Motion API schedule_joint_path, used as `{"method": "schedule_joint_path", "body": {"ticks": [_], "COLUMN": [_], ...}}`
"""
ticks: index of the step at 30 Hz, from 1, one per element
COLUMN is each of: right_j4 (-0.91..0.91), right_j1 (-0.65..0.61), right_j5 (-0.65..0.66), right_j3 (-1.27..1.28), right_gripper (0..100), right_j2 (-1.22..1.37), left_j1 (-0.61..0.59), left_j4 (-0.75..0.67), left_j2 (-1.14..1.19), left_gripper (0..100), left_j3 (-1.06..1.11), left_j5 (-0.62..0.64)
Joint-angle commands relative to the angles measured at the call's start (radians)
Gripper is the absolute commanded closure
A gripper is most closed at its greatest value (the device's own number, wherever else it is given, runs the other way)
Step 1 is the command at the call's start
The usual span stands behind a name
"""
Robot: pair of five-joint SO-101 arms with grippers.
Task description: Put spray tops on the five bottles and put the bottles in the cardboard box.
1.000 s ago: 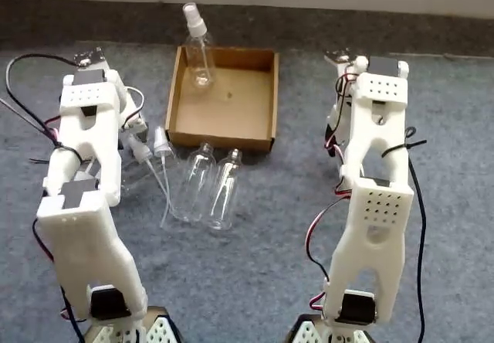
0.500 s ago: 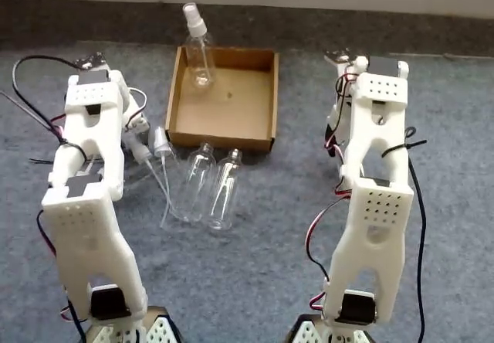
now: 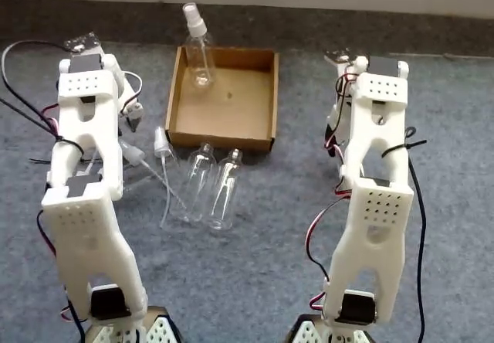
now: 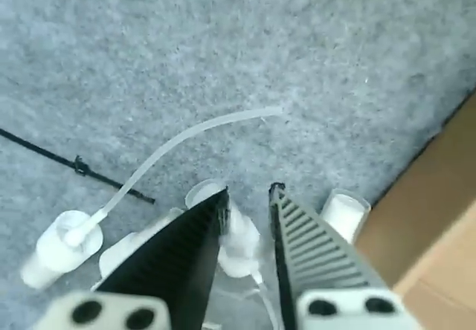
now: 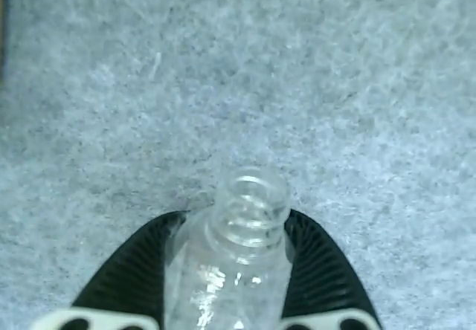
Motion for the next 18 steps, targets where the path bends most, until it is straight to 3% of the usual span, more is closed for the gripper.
{"method": "schedule_joint_path", "body": {"ticks": [1, 9, 18], "right_j4": [0.021, 0.021, 0.021], "right_j1": [0.007, 0.004, -0.001], "right_j5": [0.011, 0.012, 0.012], "right_j3": [-0.008, -0.008, -0.007], "right_gripper": [99.5, 99.5, 99.5], "right_j2": [-0.024, -0.021, -0.016], "left_j1": [-0.025, -0.007, -0.039], "left_j4": [0.009, 0.204, 0.149], "left_j2": [-0.050, -0.047, -0.047], "left_gripper": [85, 81, 81], "left_j3": [-0.096, -0.117, 0.039], "left_j5": [0.008, 0.008, 0.006]}}
